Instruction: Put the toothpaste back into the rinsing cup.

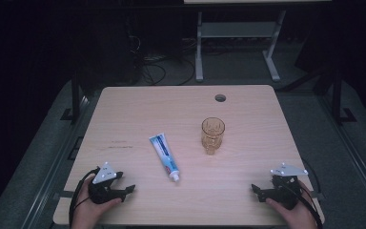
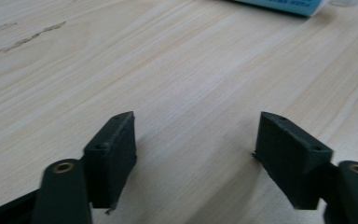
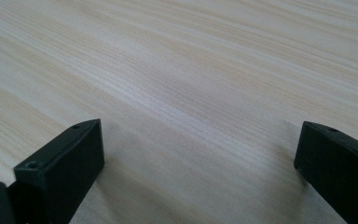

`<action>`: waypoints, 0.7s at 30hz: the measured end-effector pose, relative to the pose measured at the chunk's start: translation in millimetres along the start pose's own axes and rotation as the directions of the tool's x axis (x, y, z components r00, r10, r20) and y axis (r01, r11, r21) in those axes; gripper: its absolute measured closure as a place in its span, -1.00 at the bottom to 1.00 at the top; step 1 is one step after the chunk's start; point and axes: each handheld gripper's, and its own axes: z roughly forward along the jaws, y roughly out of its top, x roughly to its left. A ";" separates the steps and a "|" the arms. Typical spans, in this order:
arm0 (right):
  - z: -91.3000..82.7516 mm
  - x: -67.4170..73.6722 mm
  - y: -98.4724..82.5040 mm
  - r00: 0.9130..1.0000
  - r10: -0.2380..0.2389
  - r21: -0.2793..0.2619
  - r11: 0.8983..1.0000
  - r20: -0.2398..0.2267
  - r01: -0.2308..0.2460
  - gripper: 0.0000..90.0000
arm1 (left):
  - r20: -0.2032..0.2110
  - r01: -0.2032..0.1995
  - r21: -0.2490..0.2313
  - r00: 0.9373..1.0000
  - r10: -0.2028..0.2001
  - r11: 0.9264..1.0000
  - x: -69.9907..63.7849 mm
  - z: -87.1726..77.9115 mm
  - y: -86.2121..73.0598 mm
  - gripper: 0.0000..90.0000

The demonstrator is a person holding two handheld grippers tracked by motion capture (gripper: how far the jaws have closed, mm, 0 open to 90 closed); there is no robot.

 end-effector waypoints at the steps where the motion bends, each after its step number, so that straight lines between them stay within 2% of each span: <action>1: 0.0 0.0 0.0 1.000 0.000 0.000 1.000 0.000 0.000 -0.98 | 0.002 0.002 0.002 1.000 -0.002 1.000 -0.7 0.6 1.3 -0.33; 8: 0.1 0.0 0.0 1.000 0.001 -0.001 1.000 0.000 -0.001 -0.98 | 0.013 0.017 -0.002 1.000 -0.016 1.000 -0.3 1.5 7.8 -0.33; 21: 0.2 0.0 0.1 1.000 0.001 -0.001 1.000 0.000 -0.001 -0.98 | 0.022 0.015 -0.024 1.000 -0.015 1.000 3.1 0.9 24.5 -0.37</action>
